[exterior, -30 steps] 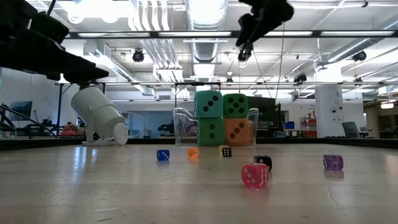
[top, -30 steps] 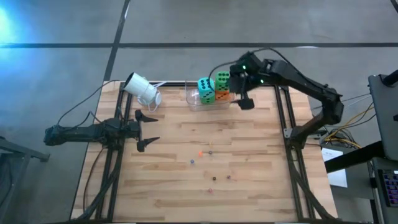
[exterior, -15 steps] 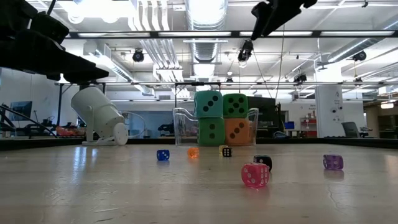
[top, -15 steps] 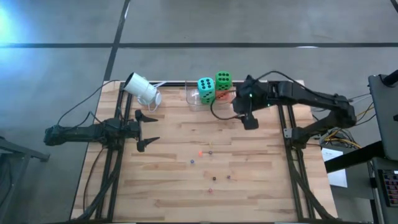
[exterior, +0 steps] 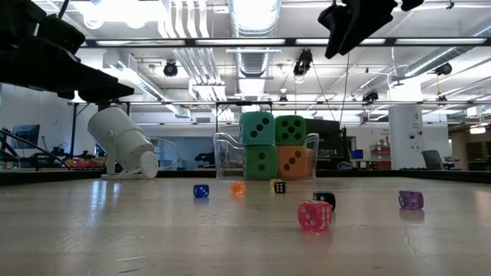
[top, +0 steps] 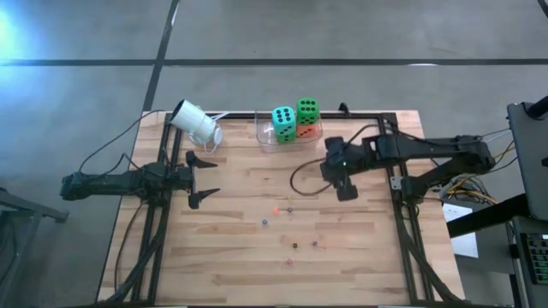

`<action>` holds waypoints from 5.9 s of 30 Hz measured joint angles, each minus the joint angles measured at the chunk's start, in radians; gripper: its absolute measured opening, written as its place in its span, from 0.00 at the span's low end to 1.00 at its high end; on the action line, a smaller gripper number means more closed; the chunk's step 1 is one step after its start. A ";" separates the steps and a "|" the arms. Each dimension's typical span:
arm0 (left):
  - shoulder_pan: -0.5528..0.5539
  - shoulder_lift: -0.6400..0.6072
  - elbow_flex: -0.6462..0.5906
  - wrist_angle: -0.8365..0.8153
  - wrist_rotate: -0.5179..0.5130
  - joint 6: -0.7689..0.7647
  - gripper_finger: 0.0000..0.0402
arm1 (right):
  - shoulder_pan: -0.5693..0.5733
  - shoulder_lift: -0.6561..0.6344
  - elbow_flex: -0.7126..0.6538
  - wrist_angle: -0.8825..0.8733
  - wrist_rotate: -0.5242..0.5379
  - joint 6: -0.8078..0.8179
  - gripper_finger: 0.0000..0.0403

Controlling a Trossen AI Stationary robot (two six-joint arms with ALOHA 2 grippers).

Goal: Pick & Place Dice
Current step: Put the small violet dice into the transparent bin

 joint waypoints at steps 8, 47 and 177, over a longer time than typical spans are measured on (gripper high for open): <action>0.000 0.000 0.000 0.000 0.000 0.000 1.00 | 0.129 -0.004 -0.079 0.035 -0.005 0.151 0.45; 0.000 0.000 0.000 0.000 0.000 0.000 1.00 | 0.483 0.116 -0.645 0.953 -0.005 0.411 0.43; 0.000 0.000 0.000 0.000 0.000 0.000 1.00 | 0.609 0.393 -0.414 0.781 0.260 0.927 0.36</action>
